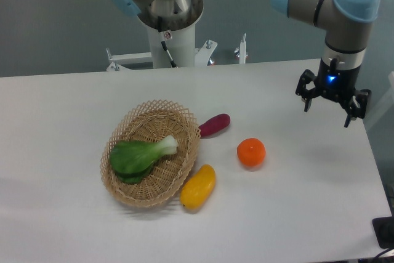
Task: Pick up the orange from the table
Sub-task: 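Move the open gripper over the orange and lower toward it, then close the gripper around the orange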
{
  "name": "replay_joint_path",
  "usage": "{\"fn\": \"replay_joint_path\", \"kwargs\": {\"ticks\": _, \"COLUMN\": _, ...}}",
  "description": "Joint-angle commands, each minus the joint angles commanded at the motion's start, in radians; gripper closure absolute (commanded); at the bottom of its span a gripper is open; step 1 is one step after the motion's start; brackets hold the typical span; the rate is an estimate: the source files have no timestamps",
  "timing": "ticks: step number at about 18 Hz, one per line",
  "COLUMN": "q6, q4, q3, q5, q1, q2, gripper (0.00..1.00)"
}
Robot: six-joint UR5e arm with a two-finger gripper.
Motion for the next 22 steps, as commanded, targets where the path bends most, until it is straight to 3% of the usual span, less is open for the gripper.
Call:
{"fn": "replay_joint_path", "kwargs": {"ticks": 3, "q6": -0.115, "q4": 0.012, "q3": -0.052, "q5": -0.002, "q1": -0.022, "q2": -0.009, "gripper": 0.00}}
{"fn": "replay_joint_path", "kwargs": {"ticks": 6, "q6": -0.138, "q4": 0.038, "q3": -0.080, "q5": 0.000, "q1": -0.063, "q2": -0.041, "gripper": 0.00}}
{"fn": "replay_joint_path", "kwargs": {"ticks": 9, "q6": -0.240, "q4": 0.048, "q3": -0.062, "q5": 0.012, "q1": -0.101, "q2": -0.092, "gripper": 0.00}}
{"fn": "replay_joint_path", "kwargs": {"ticks": 11, "q6": -0.240, "q4": 0.055, "q3": -0.078, "q5": 0.034, "q1": -0.109, "q2": -0.100, "gripper": 0.00}}
{"fn": "replay_joint_path", "kwargs": {"ticks": 13, "q6": -0.254, "q4": 0.066, "q3": -0.089, "q5": 0.139, "q1": -0.169, "q2": -0.133, "gripper": 0.00}}
{"fn": "replay_joint_path", "kwargs": {"ticks": 22, "q6": -0.281, "q4": 0.098, "q3": -0.138, "q5": 0.140, "q1": -0.181, "q2": -0.112, "gripper": 0.00}}
